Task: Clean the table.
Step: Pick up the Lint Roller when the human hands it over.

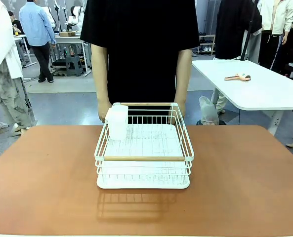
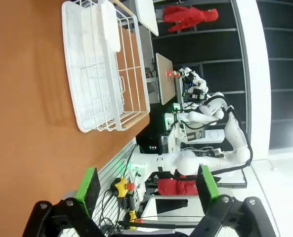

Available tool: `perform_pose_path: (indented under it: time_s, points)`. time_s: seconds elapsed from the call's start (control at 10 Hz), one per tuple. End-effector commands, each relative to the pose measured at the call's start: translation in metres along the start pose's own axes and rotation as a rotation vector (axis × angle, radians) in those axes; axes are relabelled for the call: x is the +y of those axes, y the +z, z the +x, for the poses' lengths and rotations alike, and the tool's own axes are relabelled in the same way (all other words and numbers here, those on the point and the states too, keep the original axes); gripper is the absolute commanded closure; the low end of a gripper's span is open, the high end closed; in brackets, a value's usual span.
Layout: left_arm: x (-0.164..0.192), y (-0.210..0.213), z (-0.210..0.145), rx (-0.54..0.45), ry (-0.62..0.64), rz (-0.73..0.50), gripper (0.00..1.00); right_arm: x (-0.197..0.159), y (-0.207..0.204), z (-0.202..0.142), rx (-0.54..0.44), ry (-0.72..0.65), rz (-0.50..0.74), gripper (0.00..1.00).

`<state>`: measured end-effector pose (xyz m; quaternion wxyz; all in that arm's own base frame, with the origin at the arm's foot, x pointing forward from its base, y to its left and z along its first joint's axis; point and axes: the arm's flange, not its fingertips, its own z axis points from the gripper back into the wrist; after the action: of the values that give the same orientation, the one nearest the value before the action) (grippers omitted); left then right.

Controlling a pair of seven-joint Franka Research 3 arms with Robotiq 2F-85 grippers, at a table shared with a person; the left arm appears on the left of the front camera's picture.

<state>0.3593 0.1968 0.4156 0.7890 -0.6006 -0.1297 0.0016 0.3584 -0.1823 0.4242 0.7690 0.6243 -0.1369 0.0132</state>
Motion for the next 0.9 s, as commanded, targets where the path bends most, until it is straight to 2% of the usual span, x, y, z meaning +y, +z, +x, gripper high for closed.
perform_pose_path:
  time_s: [0.0, 0.5, 0.7, 0.8]
  points:
    - [0.006, 0.011, 0.011, -0.044, 0.059, -0.028, 0.00, 0.003, 0.012, -0.001, -0.018, 0.042, 0.022, 0.00]
    - [0.019, 0.031, 0.003, -0.082, 0.062, -0.043, 0.00, 0.008, 0.028, -0.014, -0.022, 0.020, -0.018, 0.00]
    - [0.015, 0.026, 0.002, -0.054, 0.013, -0.038, 0.00, 0.006, 0.028, -0.014, -0.034, 0.015, -0.017, 0.00]
    - [0.025, 0.025, 0.001, -0.074, 0.069, -0.017, 0.00, 0.003, 0.030, -0.011, -0.041, 0.016, -0.010, 0.00]
